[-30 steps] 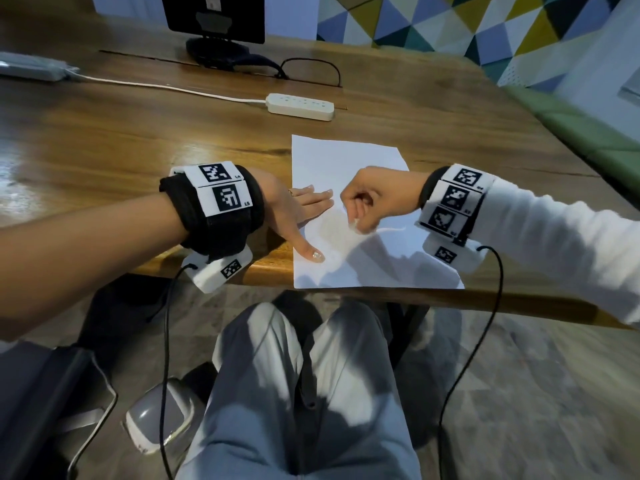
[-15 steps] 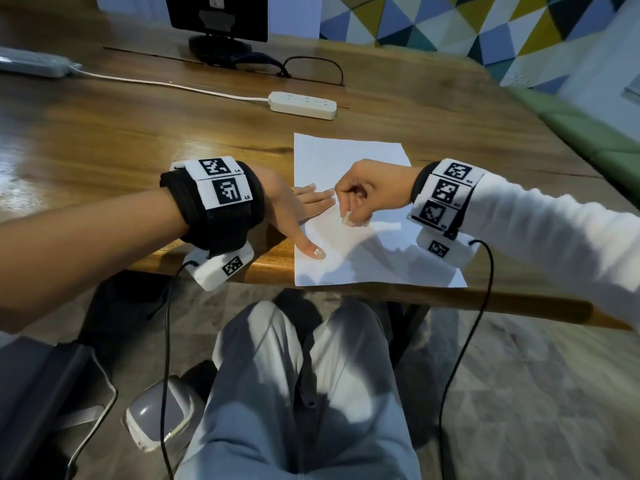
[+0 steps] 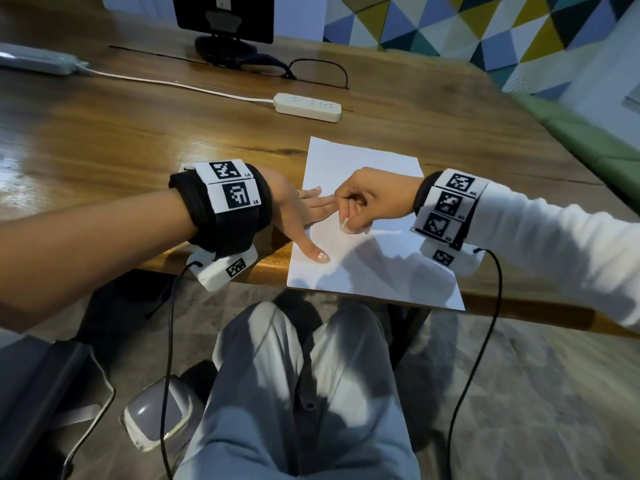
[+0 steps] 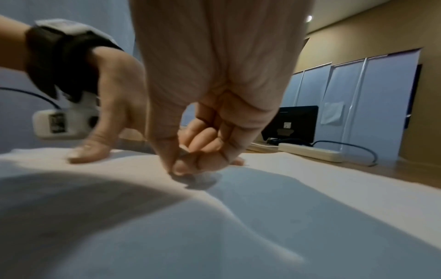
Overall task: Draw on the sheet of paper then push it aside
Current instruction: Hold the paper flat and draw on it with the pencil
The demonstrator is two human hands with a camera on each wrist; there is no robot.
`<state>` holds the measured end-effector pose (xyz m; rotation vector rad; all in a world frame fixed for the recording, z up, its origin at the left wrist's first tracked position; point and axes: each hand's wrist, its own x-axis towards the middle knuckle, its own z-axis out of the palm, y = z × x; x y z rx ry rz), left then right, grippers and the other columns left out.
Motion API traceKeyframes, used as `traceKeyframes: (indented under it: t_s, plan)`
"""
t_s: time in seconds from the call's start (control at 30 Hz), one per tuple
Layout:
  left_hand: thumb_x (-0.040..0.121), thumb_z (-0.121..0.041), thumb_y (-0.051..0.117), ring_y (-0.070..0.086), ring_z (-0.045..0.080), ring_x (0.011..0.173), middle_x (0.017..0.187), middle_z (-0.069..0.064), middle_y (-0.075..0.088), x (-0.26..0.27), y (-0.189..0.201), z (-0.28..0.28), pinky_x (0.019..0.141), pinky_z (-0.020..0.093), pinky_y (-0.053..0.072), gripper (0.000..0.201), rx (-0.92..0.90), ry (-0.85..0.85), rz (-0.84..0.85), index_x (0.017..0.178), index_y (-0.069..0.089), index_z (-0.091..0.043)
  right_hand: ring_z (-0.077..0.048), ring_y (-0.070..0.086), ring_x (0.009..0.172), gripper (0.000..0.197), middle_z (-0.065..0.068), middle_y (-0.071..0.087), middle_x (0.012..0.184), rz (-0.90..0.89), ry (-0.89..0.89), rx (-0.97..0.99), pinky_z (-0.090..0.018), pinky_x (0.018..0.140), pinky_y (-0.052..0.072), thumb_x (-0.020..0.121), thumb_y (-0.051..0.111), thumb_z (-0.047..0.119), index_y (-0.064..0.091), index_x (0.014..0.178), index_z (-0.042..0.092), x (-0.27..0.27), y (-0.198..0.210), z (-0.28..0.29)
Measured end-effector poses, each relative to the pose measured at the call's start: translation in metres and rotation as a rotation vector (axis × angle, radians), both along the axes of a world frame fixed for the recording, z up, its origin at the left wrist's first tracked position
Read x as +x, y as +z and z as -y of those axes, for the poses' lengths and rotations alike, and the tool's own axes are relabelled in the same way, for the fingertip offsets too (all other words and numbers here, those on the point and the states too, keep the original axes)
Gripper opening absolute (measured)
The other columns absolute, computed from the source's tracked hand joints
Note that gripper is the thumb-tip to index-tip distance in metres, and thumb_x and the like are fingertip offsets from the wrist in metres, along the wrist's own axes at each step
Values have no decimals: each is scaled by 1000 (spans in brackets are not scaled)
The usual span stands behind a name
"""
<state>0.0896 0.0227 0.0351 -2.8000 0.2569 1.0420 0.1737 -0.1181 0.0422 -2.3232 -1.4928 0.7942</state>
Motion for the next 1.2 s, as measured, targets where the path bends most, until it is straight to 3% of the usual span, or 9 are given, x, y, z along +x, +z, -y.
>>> traceKeyframes:
  t_s: [0.13, 0.27, 0.43, 0.6, 0.7, 0.77, 0.93, 1.07, 1.2]
  plan:
    - [83, -69, 40, -28, 23, 141, 155, -1, -28, -1, 0, -1, 116, 45, -8, 102, -1, 3, 7, 149, -21, -21, -9, 63, 54, 15, -5, 67, 64, -52, 47, -46, -18, 58, 52, 78, 72, 4, 62, 71, 12, -6, -1, -2]
    - [83, -69, 41, -27, 22, 142, 156, 0, -25, -2, 1, 1, 116, 46, -7, 104, 4, 17, 6, 149, -21, -18, -11, 62, 53, 17, -12, 67, 66, 10, 29, 9, -19, 59, 51, 77, 72, 2, 61, 70, 13, 0, 1, -7]
    - [86, -66, 40, -27, 23, 142, 157, 2, -21, -5, 5, 4, 116, 45, -7, 97, 6, 39, 3, 150, -13, -17, -1, 61, 52, 12, 0, 65, 63, 5, 69, -39, -19, 58, 51, 79, 73, 8, 63, 75, 12, -2, 2, -10]
    - [92, -57, 39, -2, 23, 146, 159, 4, 6, -12, 14, 11, 117, 39, 6, 84, 2, 105, -42, 152, -2, -15, -8, 61, 55, 8, -7, 66, 67, 66, 111, -29, -20, 59, 52, 79, 72, 7, 64, 78, 8, -5, 0, -15]
    - [91, -58, 40, -7, 24, 146, 159, 3, -4, -13, 15, 12, 117, 41, 2, 88, 9, 84, -19, 151, -9, -17, -6, 61, 52, 11, -5, 65, 64, 57, 86, -4, -24, 60, 54, 78, 74, 9, 64, 75, 11, -1, 3, -16]
    - [91, -58, 40, -6, 24, 146, 160, 2, -2, -13, 15, 11, 117, 41, 3, 88, 6, 88, -38, 151, -9, -18, -9, 61, 53, 13, -3, 64, 62, 97, 62, 7, -27, 62, 54, 78, 73, 6, 63, 72, 12, -1, 2, -18]
    - [92, -56, 39, -3, 22, 146, 159, 5, 8, -12, 15, 9, 117, 40, 2, 85, -14, 105, -31, 151, -7, -16, -7, 63, 57, 9, -2, 67, 65, 57, 103, -19, -16, 60, 51, 80, 73, 11, 64, 78, 9, -12, -2, -13]
    - [89, -64, 39, -12, 24, 146, 158, 8, -14, -9, 11, 1, 119, 45, -4, 96, 21, 90, 14, 149, -18, -15, -12, 61, 58, 19, -2, 64, 65, 124, 47, 63, -9, 56, 44, 78, 73, 11, 58, 69, 19, -2, -3, -20]
    - [88, -61, 45, -20, 25, 144, 154, 6, -30, -11, 12, -4, 117, 42, -5, 103, 11, 105, -3, 147, -24, -14, -10, 58, 60, 12, -5, 64, 69, 121, 46, 53, -10, 58, 43, 79, 72, 9, 61, 74, 13, -6, -6, -19]
